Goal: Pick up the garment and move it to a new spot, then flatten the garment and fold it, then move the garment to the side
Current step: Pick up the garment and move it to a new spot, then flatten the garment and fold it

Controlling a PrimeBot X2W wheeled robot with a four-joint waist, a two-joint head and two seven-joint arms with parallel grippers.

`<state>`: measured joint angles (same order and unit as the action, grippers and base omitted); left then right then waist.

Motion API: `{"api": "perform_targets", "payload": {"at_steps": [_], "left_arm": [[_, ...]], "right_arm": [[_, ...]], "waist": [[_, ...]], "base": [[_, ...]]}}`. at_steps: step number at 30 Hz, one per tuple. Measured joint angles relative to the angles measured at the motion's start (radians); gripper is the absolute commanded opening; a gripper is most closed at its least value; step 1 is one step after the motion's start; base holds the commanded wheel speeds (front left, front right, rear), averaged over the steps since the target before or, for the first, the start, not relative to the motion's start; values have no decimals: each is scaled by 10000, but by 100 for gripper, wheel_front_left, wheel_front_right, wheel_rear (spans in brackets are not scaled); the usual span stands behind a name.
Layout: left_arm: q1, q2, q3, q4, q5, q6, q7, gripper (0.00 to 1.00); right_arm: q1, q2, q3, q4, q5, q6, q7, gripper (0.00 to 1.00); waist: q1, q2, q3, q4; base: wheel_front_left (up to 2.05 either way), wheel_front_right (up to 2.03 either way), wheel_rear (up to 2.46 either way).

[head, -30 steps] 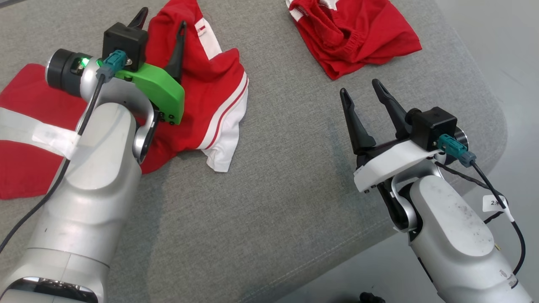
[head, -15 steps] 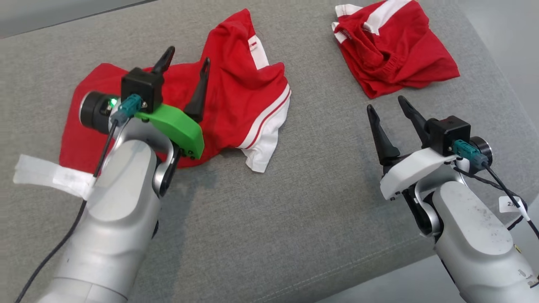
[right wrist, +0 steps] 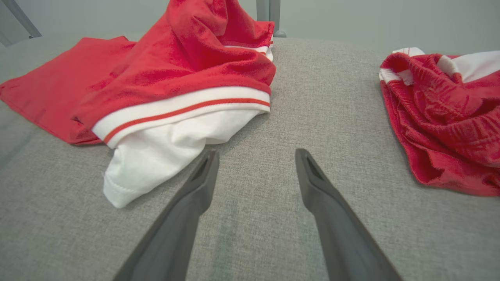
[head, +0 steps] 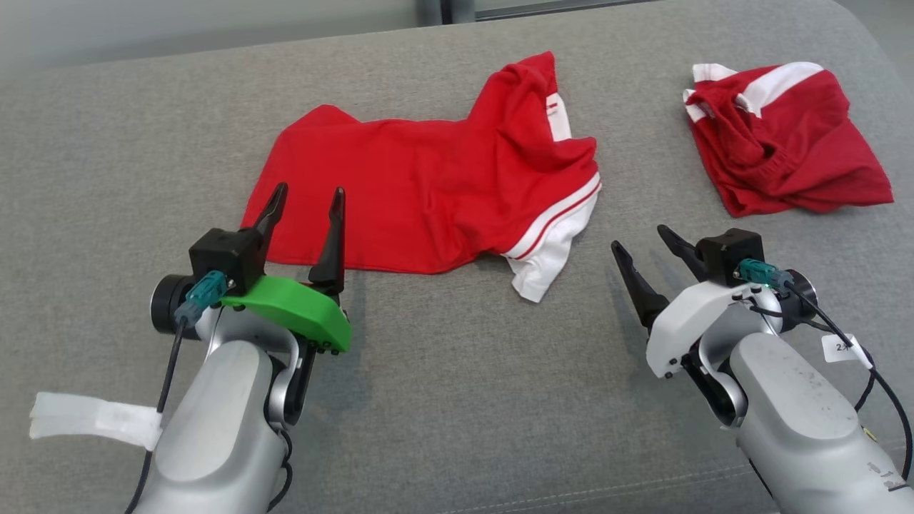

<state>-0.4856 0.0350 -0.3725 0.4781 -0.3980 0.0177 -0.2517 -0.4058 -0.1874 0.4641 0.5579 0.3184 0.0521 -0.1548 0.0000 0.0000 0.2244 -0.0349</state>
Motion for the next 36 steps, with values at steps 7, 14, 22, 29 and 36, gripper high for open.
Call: {"api": "perform_targets", "payload": {"at_steps": [7,14,22,29,36], "left_arm": [[856,-6,142,-1174,-23,268,0,100],[1267,-6,84,-1902,65,270,0,100],[1786,-2,382,-2495,69,355,-2,100],[2166,2,692,-2940,169,445,-2,100],[2550,4,917,-3244,169,454,-2,100]], "right_arm": [[-278,8,-318,685,359,0,153,100],[-370,38,-809,1348,878,2,153,100],[-620,374,-794,2063,1106,113,163,37],[-892,353,-738,2213,1104,272,8,0],[-1437,-203,-456,1425,502,357,-385,0]], "waist": [[0,0,-109,1041],[0,0,-22,2046],[0,0,208,2723],[0,0,217,2649],[0,0,46,2328]], "base": [[0,0,0],[0,0,0],[0,0,0],[0,0,0],[0,0,0]]}}
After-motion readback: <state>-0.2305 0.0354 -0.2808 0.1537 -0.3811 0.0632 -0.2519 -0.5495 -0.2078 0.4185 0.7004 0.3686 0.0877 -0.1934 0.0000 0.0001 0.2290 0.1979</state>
